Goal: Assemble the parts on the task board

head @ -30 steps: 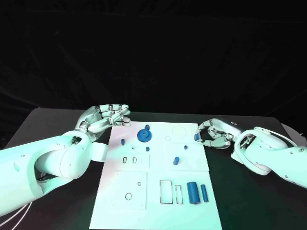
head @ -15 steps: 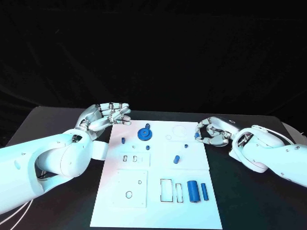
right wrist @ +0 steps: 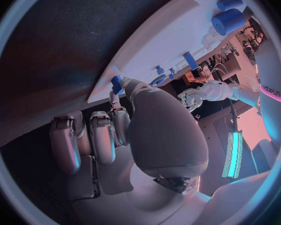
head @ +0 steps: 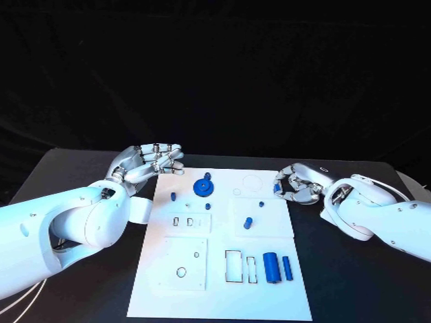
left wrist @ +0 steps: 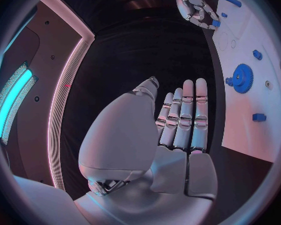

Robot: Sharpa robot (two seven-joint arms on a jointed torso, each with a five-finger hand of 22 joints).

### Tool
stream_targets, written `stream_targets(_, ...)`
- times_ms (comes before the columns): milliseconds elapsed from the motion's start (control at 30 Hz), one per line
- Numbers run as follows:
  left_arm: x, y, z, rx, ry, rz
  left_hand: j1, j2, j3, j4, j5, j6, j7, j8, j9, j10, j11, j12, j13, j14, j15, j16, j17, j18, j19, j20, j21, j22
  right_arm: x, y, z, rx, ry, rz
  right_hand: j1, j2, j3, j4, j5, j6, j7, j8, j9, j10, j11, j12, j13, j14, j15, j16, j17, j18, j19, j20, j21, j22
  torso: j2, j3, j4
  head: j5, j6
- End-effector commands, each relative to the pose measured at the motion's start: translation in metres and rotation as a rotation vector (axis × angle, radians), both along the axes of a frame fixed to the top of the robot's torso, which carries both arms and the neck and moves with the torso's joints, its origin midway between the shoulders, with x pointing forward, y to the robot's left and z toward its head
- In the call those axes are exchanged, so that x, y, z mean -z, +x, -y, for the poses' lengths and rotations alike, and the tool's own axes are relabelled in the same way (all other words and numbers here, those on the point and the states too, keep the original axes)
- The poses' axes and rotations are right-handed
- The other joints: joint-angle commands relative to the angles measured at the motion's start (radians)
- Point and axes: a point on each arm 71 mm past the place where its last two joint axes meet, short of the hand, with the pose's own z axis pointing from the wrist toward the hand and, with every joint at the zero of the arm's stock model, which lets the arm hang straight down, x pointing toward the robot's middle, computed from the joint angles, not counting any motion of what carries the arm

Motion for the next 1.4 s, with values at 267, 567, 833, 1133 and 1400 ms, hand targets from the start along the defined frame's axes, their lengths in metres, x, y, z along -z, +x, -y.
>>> stream_targets(267, -0.002, 0.000, 0.002, 0.023, -0.005, 0.008, 0.010, 0.001, 0.006, -0.001, -0.003, -0.007, 0.011, -0.004, -0.001, -0.009, 0.000, -0.007, 0.000, -0.007, 0.002, 0.004, 0.001, 0.008, -0.007, -0.001, 0.006, 0.001, 0.003, 0.001, -0.002, -0.010, -0.029, -0.018, 0.012, 0.000, 0.012, -0.003, 0.001, 0.017, -0.002, 0.000, 0.001, 0.007, -0.004, 0.009, 0.091, 0.099, -0.008, 0.005, 0.249, -0.007, 0.105, -0.004, 0.005, 0.263, 0.000, 0.0004, -0.0007, 0.001, -0.003)
stream_targets(567, -0.001, 0.000, 0.002, 0.023, -0.005, 0.008, 0.010, 0.001, 0.006, -0.001, -0.003, -0.007, 0.011, -0.004, -0.001, -0.009, 0.000, -0.007, 0.000, -0.007, 0.002, 0.004, 0.001, 0.008, -0.007, -0.001, 0.006, 0.001, 0.004, 0.001, -0.002, -0.003, -0.032, -0.013, 0.007, 0.004, 0.021, -0.006, -0.002, 0.042, -0.011, 0.010, 0.005, 0.010, -0.012, 0.011, 0.093, 0.099, -0.013, 0.005, 0.249, -0.007, 0.105, -0.008, 0.005, 0.263, 0.000, 0.0005, 0.0002, 0.001, -0.004)
stream_targets(833, -0.001, 0.000, 0.001, 0.022, -0.004, 0.008, 0.010, 0.001, 0.006, -0.001, -0.003, -0.007, 0.011, -0.004, -0.001, -0.009, 0.000, -0.007, 0.000, -0.007, 0.002, 0.004, 0.001, 0.008, -0.007, -0.001, 0.006, 0.001, -0.001, -0.002, -0.007, -0.005, 0.006, 0.045, 0.005, 0.026, 0.041, -0.014, 0.006, 0.081, -0.031, 0.036, 0.019, 0.015, -0.029, 0.014, 0.096, 0.100, -0.028, 0.006, 0.251, -0.007, 0.105, -0.022, 0.005, 0.263, 0.000, 0.0015, 0.0006, 0.003, -0.005)
stream_targets(1133, -0.001, 0.000, 0.002, 0.025, -0.005, 0.007, 0.010, 0.001, 0.006, -0.001, -0.003, -0.007, 0.011, -0.004, -0.001, -0.009, 0.000, -0.007, 0.000, -0.007, 0.002, 0.004, 0.001, 0.008, -0.007, -0.001, 0.006, 0.001, -0.011, -0.011, -0.016, 0.012, 0.057, 0.075, 0.007, 0.049, 0.074, -0.030, -0.032, 0.094, -0.044, 0.055, 0.031, 0.018, -0.041, 0.014, 0.097, 0.100, -0.040, 0.006, 0.252, -0.007, 0.105, -0.033, 0.005, 0.263, -0.003, -0.0007, -0.0004, 0.008, -0.006)
stream_targets(1400, -0.001, 0.002, 0.001, 0.024, -0.004, 0.006, 0.010, 0.001, 0.006, -0.001, -0.003, -0.007, 0.011, -0.004, -0.001, -0.009, 0.000, -0.007, 0.000, -0.007, 0.002, 0.004, 0.001, 0.008, -0.007, -0.001, 0.006, 0.001, -0.025, -0.025, -0.054, -0.039, 0.083, 0.047, 0.007, 0.052, 0.080, -0.034, -0.032, 0.094, -0.045, 0.058, 0.033, 0.015, -0.042, 0.010, 0.093, 0.099, -0.041, 0.005, 0.248, -0.007, 0.105, -0.035, 0.005, 0.263, -0.005, -0.0018, -0.0029, 0.017, -0.007)
